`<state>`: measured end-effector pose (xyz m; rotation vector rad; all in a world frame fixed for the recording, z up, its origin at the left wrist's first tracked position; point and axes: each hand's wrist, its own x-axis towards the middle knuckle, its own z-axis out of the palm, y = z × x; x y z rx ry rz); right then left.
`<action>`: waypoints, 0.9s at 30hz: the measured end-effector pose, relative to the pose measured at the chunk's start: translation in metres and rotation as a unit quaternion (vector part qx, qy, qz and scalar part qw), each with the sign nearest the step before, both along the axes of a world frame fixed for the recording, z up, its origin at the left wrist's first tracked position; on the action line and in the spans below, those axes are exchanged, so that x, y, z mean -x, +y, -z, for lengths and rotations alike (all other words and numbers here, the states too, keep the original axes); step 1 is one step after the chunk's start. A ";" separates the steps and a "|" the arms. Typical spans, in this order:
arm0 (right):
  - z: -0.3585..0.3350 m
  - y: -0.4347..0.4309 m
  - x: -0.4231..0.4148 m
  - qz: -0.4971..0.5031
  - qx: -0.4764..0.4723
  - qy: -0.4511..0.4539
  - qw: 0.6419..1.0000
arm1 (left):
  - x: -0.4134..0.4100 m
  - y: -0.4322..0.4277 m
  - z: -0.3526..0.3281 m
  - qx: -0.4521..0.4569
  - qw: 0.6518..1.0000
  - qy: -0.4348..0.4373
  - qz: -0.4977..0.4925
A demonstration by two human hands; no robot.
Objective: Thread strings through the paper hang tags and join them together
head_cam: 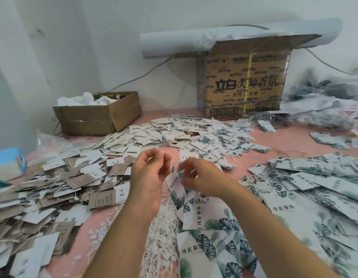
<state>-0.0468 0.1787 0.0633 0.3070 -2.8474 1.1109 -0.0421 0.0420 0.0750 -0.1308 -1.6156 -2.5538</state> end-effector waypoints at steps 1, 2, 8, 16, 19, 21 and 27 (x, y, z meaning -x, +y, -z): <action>0.003 -0.003 0.000 -0.006 -0.019 -0.008 1.000 | 0.000 0.000 0.000 0.000 1.000 0.000 0.000; 0.006 -0.006 0.000 -0.011 -0.035 -0.011 0.999 | 0.000 0.000 0.000 0.001 1.000 0.000 0.001; 0.014 -0.018 0.000 0.009 -0.095 0.004 0.995 | -0.001 -0.001 -0.001 0.007 1.000 -0.001 0.012; 0.018 -0.024 0.000 0.005 -0.110 0.004 0.994 | -0.003 0.001 -0.001 0.012 1.000 0.000 0.024; 0.020 -0.025 0.001 -0.006 -0.102 0.009 0.995 | -0.003 0.000 0.000 0.015 0.999 0.002 0.031; 0.021 -0.025 0.001 -0.014 -0.106 0.018 0.994 | -0.003 0.000 0.000 0.014 0.999 0.001 0.037; 0.015 -0.018 0.002 -0.010 0.000 0.019 1.000 | -0.002 -0.001 0.001 0.023 0.999 0.004 0.033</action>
